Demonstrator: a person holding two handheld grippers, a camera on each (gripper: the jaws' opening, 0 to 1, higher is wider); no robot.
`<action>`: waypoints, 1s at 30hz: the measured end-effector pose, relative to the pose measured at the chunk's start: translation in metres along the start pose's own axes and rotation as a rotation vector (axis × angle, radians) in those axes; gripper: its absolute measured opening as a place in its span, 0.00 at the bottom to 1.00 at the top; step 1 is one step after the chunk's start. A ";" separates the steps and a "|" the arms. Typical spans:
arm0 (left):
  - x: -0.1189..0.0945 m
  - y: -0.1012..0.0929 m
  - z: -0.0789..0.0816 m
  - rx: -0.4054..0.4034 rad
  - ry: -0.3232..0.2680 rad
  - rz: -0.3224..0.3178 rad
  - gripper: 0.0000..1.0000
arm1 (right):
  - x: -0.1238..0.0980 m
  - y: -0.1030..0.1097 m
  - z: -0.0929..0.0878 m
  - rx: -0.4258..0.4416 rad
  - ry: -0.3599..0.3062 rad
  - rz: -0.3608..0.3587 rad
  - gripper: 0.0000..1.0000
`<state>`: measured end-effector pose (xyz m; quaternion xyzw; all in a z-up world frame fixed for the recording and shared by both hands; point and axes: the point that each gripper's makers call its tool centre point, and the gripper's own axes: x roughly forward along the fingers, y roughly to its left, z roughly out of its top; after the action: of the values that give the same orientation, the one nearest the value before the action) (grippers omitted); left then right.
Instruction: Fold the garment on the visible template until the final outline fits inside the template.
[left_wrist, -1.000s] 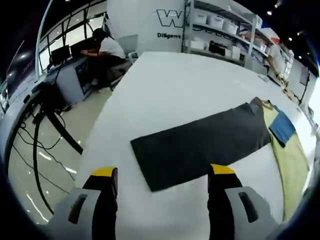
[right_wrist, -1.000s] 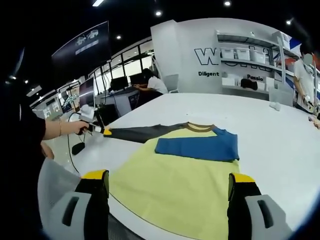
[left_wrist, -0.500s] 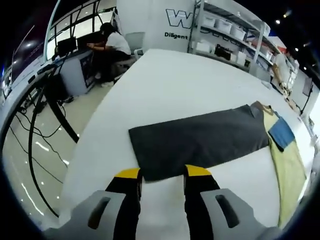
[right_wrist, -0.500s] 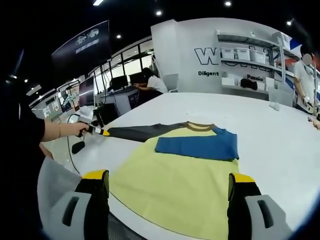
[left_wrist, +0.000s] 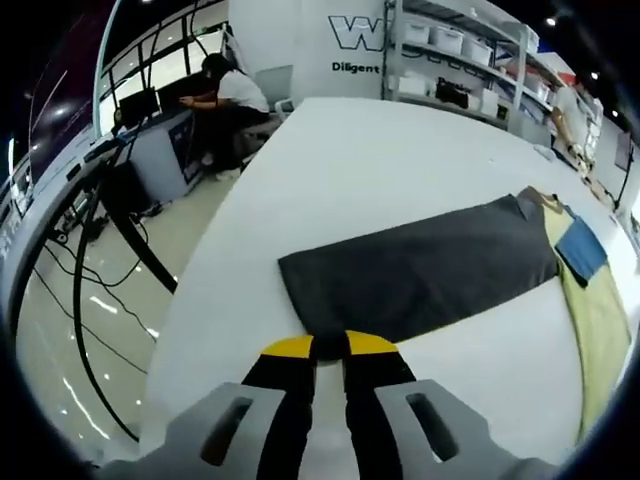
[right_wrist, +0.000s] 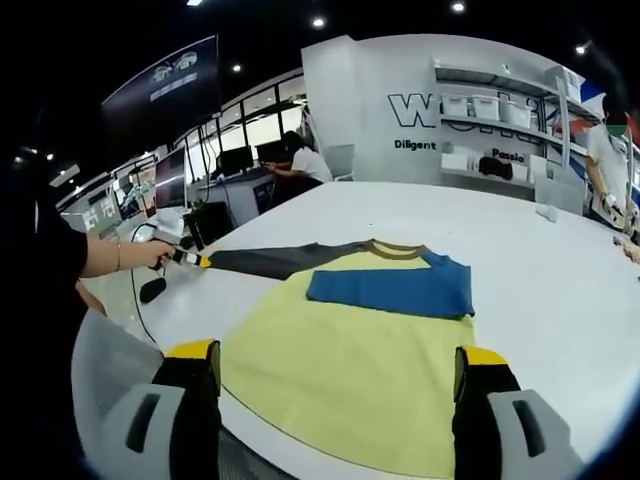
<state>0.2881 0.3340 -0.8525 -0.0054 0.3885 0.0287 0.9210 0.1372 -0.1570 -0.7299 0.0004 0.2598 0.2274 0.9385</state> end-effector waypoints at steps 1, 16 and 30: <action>0.000 0.000 0.000 0.007 -0.002 -0.001 0.11 | 0.000 0.001 0.000 0.003 0.001 0.004 0.98; -0.010 -0.005 0.002 0.036 0.001 -0.027 0.05 | -0.002 0.002 -0.002 -0.005 0.008 0.010 0.99; -0.040 -0.054 0.064 0.144 -0.115 -0.152 0.05 | -0.003 0.003 -0.004 -0.018 0.013 0.024 0.99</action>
<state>0.3089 0.2806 -0.7796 0.0327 0.3347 -0.0691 0.9392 0.1319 -0.1562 -0.7317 -0.0064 0.2640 0.2408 0.9340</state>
